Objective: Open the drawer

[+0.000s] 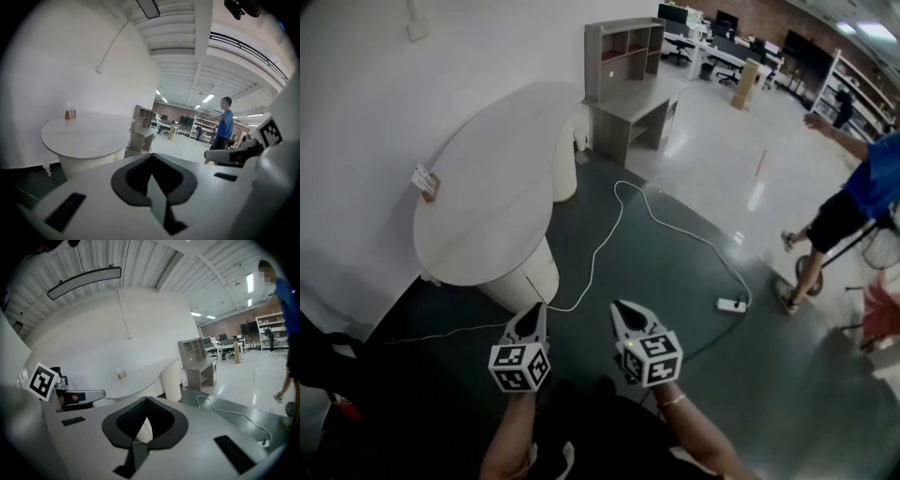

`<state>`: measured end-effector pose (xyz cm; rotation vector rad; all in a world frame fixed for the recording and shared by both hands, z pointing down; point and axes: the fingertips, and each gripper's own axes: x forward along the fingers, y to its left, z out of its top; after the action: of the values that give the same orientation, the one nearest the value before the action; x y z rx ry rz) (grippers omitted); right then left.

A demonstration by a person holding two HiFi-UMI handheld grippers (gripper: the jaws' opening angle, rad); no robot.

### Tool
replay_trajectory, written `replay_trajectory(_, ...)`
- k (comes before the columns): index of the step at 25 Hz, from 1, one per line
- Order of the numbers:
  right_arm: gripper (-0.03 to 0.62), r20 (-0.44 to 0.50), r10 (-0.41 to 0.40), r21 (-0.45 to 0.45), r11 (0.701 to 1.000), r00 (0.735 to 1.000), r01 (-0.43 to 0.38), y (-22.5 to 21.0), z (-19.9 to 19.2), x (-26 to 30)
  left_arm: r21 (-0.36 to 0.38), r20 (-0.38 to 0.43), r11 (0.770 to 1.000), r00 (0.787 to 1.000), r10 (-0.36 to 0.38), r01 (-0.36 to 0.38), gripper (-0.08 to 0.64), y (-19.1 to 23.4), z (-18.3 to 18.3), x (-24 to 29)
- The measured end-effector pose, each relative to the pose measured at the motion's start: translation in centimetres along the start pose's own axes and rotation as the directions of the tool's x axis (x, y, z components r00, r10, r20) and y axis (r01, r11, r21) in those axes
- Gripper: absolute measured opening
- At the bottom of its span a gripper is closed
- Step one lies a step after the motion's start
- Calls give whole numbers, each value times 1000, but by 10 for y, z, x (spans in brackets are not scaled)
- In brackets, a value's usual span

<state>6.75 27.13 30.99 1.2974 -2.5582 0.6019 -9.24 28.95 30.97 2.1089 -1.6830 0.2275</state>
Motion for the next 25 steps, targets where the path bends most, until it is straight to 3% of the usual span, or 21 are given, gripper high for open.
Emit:
replay_trajectory(7, 3, -20, 9, -21, 1000, 1000, -10, -15, -1, -9, -24, 1, 999, 1000, 26, -26, 3, -13, -6, 4)
replay_trajectory(14, 3, -14, 7, -13, 1000, 1000, -7, -34, 6, 8, 15, -18, 999, 999, 29, -29, 3, -11, 4, 38)
replay_trajectory(25, 3, -22, -40, -9, 999, 999, 40, -116, 55, 105, 20, -73, 999, 997, -36, 37, 3, 2, 38, 181)
